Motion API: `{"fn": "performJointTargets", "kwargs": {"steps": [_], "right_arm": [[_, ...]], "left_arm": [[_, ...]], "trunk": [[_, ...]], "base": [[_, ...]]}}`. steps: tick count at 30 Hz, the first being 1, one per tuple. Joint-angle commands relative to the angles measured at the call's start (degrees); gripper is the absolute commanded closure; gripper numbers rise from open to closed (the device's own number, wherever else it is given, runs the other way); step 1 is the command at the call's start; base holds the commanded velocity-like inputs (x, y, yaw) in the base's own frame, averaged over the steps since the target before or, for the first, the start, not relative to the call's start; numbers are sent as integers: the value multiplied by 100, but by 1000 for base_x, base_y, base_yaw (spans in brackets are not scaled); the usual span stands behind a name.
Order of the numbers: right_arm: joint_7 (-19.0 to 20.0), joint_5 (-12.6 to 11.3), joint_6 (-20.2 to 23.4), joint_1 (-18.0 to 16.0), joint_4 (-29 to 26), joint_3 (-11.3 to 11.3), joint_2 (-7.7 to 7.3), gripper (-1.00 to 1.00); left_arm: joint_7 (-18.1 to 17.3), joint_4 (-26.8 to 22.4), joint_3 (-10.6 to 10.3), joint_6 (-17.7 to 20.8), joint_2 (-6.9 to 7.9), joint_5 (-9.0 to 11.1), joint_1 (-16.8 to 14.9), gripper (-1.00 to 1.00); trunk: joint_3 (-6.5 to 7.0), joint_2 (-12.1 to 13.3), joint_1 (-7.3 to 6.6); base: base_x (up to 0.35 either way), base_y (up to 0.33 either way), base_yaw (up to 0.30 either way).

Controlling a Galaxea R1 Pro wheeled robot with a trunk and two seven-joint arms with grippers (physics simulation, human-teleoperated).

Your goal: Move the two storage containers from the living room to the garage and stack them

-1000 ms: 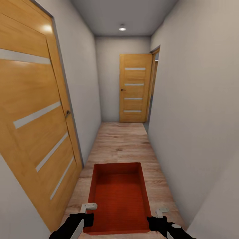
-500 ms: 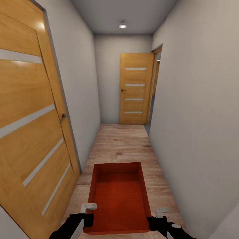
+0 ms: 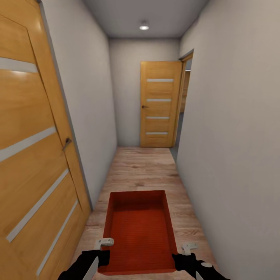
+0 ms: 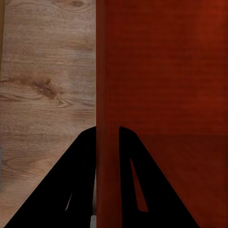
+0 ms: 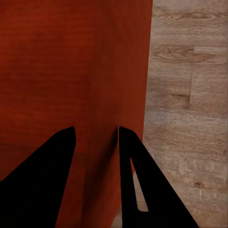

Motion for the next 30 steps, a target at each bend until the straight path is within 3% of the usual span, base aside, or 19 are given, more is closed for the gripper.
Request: {"fn": "performJointTargets", "kwargs": {"steps": [1,30], "right_arm": [[45,-49,-25,3,13,163,111,100],[45,-49,-24,6,13,163,112,100]], "left_arm": [[109,-25,74,-128,2,-118,-9,100],[109,-25,73,-128,-2,-118,-9,100]], "trunk": [[-11,-10,6],[-11,-10,6]], "base": [[322,0,0],[322,0,0]]}}
